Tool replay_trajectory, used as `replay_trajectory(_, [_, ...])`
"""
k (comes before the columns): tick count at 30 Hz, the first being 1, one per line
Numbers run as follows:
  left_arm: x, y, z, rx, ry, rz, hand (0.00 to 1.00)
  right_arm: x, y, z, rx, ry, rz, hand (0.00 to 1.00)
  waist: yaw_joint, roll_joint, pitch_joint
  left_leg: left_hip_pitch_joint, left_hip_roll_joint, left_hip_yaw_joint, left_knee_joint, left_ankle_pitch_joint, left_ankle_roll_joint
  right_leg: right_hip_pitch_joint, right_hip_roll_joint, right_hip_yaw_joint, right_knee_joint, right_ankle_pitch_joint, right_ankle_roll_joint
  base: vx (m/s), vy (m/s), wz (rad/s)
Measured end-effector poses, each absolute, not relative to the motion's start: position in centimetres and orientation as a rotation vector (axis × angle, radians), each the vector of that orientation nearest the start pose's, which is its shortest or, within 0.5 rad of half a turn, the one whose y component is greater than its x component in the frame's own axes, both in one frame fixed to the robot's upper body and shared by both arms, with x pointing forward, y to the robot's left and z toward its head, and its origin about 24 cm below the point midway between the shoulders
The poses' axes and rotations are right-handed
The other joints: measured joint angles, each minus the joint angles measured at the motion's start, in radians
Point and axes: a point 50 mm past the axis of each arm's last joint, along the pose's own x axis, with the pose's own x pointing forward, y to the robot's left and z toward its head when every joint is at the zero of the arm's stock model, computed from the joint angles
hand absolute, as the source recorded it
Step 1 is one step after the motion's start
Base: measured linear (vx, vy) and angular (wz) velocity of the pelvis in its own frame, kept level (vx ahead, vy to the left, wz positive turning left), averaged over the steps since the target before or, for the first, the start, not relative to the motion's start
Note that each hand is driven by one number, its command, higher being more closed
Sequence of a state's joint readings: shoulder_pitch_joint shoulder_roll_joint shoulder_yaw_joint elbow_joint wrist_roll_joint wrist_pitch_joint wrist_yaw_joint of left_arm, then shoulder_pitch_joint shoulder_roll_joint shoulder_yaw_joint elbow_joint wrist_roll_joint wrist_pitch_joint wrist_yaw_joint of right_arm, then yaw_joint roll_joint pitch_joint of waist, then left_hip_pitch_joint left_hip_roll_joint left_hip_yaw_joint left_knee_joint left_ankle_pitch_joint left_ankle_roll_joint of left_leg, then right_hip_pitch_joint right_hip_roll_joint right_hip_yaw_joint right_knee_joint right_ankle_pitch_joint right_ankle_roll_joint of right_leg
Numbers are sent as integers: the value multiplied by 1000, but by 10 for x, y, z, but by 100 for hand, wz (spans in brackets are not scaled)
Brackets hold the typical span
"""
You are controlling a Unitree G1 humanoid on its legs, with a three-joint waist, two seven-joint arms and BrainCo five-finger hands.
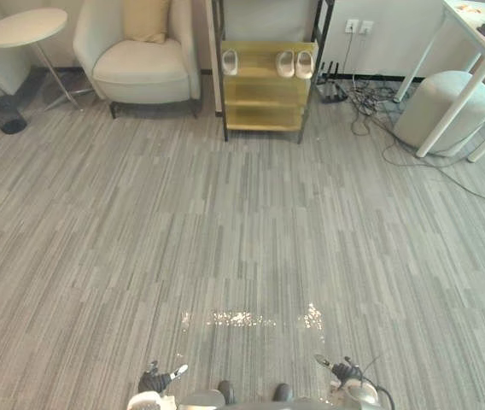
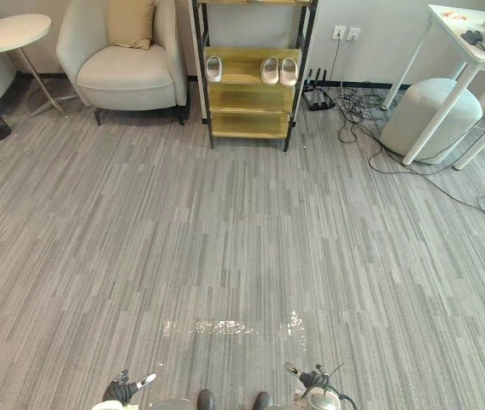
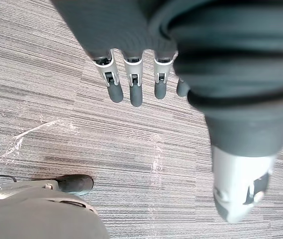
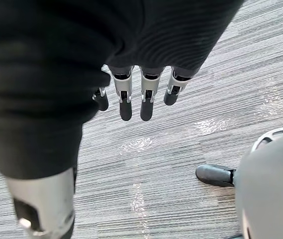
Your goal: Organize the slippers on the shoe rack
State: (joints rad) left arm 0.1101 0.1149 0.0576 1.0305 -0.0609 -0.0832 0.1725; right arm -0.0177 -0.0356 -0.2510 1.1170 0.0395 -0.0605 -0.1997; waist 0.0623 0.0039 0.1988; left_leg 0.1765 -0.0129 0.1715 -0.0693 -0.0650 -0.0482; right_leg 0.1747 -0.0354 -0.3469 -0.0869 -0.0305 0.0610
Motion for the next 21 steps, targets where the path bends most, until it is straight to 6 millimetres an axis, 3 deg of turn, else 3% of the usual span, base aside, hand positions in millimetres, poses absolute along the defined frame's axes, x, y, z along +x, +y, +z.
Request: replay_trajectory(21, [94,212,-156,127,1040,304,0,118,-201,-156,32,1040,-448,0,0,3,3,13,1,13,-15,1,1,2,3,-1,-1,2,-4,-2,-6,0])
